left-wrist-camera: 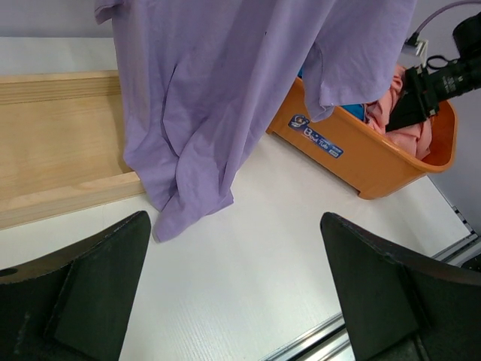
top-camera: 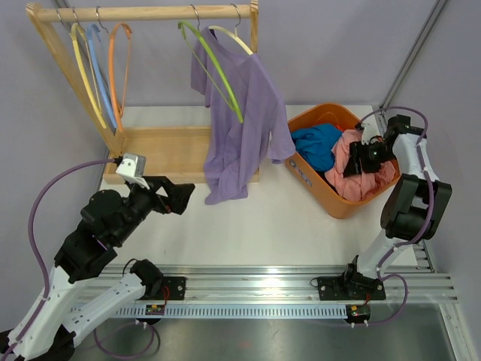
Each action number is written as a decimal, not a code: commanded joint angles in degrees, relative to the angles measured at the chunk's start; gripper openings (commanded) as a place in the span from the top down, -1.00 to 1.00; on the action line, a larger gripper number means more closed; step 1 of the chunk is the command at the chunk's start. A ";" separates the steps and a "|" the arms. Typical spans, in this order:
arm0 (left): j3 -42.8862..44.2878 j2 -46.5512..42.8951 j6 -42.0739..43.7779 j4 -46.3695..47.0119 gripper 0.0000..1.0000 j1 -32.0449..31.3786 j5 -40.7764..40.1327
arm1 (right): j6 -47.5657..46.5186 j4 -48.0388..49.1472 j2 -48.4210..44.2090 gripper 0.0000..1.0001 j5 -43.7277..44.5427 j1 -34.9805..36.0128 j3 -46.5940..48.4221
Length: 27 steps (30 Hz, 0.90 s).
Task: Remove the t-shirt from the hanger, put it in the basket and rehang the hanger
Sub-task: Place the tshirt into the basket, then grab a hanger with a tshirt on it with the right arm
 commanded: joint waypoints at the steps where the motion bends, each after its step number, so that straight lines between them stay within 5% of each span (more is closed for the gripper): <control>1: -0.89 -0.14 -0.87 4.08 -0.97 -0.15 -0.88 | -1.58 -1.81 -4.48 -0.17 0.84 -0.06 9.18; 5: -0.81 0.39 -0.43 4.61 -0.98 -0.15 -0.79 | -0.09 -4.97 -5.36 -0.43 -0.49 -0.06 16.23; 12: -0.19 1.45 0.10 4.61 -0.98 -0.15 -0.61 | 1.67 -7.53 -5.89 -0.60 -1.54 -0.06 24.50; 21: -0.28 1.27 -0.25 4.53 -0.97 -0.15 -0.88 | -4.84 -21.58 -2.55 -0.55 -25.35 3.87 42.94; 27: 1.04 2.24 -0.95 3.65 -0.98 -0.15 -0.79 | 14.47 -9.75 -3.08 -0.53 -25.71 16.89 49.63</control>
